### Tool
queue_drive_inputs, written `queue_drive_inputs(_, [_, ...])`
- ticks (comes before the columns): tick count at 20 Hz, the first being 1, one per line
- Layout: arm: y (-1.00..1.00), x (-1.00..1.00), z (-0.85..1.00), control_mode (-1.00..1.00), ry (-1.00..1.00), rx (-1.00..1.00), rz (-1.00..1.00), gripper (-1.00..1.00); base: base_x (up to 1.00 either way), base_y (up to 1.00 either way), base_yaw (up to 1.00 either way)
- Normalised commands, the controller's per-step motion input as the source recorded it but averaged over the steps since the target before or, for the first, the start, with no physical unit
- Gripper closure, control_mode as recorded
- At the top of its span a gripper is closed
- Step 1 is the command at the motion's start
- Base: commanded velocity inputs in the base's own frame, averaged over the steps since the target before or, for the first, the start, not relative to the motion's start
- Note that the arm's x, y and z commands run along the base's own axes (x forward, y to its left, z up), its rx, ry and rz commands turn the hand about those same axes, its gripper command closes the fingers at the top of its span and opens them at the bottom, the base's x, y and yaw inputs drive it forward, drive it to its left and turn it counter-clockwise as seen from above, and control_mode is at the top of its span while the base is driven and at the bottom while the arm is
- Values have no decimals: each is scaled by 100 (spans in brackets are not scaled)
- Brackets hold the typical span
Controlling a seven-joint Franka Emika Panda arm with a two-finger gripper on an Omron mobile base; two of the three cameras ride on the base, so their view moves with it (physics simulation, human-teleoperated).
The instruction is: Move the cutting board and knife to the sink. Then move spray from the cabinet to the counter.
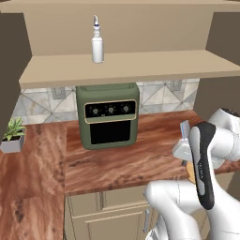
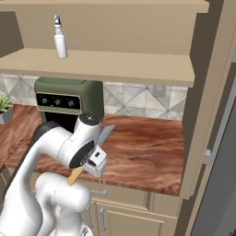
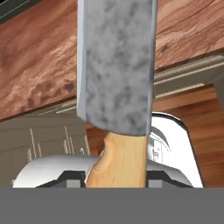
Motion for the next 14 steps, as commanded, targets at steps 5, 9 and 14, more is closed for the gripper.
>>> queue_drive_inputs(5, [7, -11, 31, -100, 0, 0, -2, 100, 0, 0, 0])
queue_drive_inputs(9, [30, -1, 22, -100, -2, -1, -3, 100, 0, 0, 0])
queue_drive_inputs(14, [34, -14, 19, -100, -4, -2, -6, 100, 0, 0, 0])
